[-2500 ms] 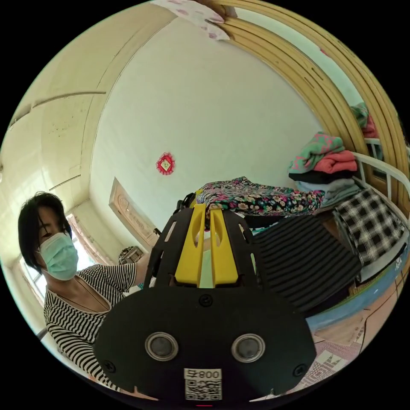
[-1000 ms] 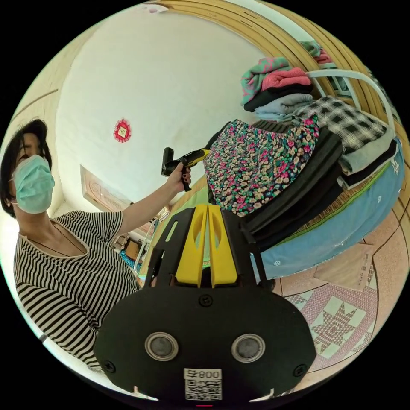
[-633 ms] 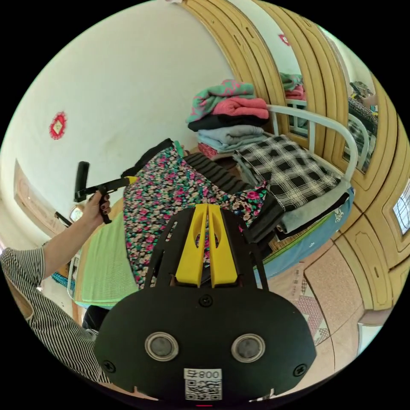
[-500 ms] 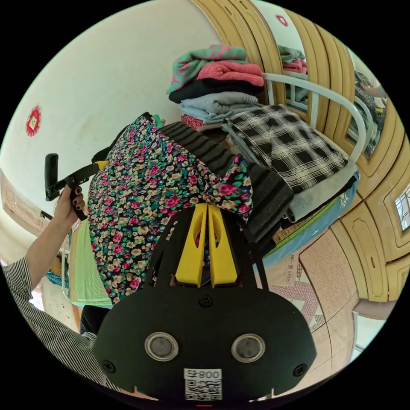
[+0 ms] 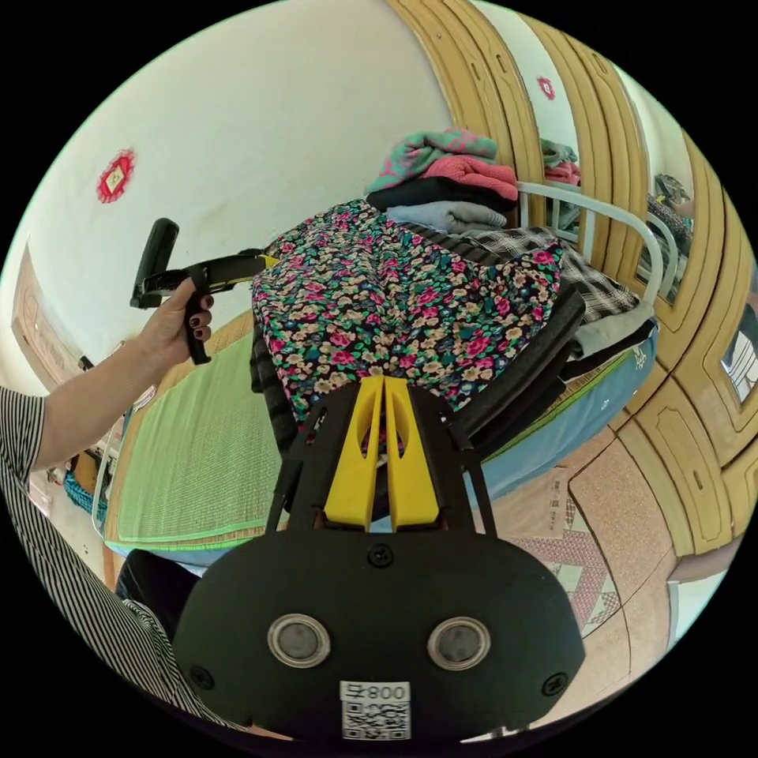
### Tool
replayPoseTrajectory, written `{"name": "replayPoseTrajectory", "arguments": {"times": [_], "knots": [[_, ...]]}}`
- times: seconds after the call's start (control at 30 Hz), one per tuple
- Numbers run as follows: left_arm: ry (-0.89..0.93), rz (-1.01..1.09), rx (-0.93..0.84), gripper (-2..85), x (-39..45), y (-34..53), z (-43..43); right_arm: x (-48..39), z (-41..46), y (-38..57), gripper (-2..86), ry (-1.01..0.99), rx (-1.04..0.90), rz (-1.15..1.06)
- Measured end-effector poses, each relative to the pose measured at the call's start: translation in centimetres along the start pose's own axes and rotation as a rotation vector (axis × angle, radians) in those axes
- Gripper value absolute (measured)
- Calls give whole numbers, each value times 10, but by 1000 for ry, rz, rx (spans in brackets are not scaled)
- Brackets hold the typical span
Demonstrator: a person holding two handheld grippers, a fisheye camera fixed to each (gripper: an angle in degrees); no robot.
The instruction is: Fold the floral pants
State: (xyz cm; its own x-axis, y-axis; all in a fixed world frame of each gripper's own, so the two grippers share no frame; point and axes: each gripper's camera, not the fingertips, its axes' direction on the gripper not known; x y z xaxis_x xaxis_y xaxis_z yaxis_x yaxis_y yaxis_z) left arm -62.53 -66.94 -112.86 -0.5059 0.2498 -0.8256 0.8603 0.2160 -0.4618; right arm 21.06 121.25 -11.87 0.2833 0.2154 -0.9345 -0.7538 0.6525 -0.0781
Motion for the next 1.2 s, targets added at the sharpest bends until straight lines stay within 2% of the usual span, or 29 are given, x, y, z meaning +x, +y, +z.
{"name": "replayPoseTrajectory", "arguments": {"times": [0.13,0.17,0.23,0.4,0.47,0.6,0.8,1.2], "knots": [[-27,71,101,0,15,14,-23,3,0,0,1,-13,25,42],[-33,88,93,0,17,16,-22,5,-2,0,1,-24,31,48],[-49,85,-51,0,14,23,-4,11,-9,-1,1,-55,42,56],[103,4,56,0,0,44,-30,49,-64,-17,5,8,310,86],[125,6,71,0,2,55,-40,66,-69,-37,9,45,348,65],[143,17,40,0,7,89,-61,112,-45,-104,34,186,240,89],[138,-92,-41,1,-7,149,-89,169,10,-175,71,162,52,93],[214,-263,-91,2,-22,220,-129,175,152,-317,81,321,-306,-63]]}}
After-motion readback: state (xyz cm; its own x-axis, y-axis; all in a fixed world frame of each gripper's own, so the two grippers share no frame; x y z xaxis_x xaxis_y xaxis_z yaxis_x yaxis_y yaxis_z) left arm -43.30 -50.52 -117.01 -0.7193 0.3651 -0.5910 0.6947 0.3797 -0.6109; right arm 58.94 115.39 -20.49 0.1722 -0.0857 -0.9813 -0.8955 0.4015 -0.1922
